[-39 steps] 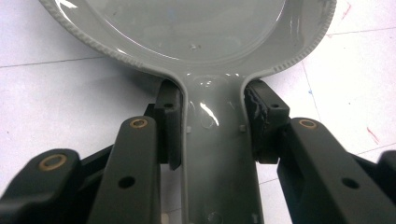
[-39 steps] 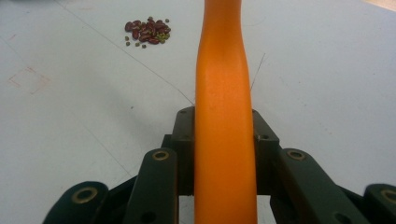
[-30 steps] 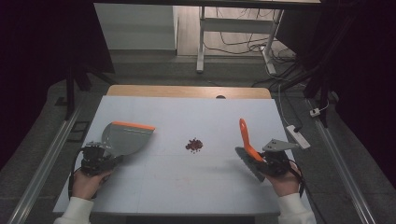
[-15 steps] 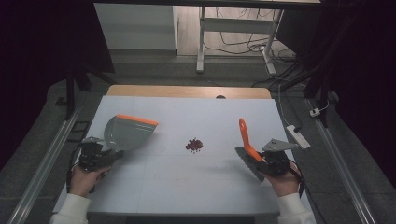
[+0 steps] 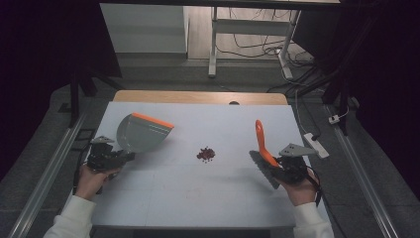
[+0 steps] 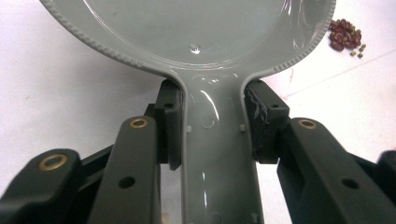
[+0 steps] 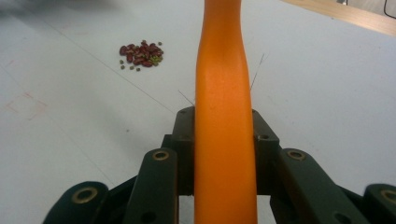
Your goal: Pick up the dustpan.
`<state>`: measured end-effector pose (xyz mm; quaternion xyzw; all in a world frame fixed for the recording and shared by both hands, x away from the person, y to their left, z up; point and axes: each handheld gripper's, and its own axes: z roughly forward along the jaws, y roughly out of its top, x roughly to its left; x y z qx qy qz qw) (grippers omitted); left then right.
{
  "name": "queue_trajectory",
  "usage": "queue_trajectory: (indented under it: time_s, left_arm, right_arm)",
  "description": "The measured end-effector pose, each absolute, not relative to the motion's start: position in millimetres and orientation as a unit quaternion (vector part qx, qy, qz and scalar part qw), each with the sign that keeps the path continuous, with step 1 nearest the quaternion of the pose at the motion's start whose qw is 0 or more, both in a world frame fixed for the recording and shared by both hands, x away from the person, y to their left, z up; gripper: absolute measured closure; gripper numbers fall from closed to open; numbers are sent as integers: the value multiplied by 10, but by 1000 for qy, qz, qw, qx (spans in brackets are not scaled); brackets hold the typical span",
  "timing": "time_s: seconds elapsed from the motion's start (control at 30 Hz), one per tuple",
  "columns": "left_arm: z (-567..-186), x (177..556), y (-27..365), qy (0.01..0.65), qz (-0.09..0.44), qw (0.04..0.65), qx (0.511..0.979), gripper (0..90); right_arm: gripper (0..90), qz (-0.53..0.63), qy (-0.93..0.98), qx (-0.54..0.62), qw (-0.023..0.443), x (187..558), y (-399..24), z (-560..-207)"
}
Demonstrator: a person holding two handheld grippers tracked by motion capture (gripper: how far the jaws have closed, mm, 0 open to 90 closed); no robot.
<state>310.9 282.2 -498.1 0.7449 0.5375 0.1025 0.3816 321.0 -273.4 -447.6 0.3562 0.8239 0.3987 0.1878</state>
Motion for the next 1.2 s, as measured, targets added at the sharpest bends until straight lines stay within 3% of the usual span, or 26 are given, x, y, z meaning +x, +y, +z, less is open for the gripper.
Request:
queue_trajectory:
  time_s: [0.6, 1.2]
  left_arm:
    - [-4831, 2952, 2658, 454, 100, 407, 786, 625]
    - [-4746, 2852, 2499, 398, 96, 372, 833, 624]
  right_arm:
    - [702, 399, 830, 345, 180, 3248, -2668, -4504]
    - [702, 404, 831, 337, 180, 3293, -2609, -4491]
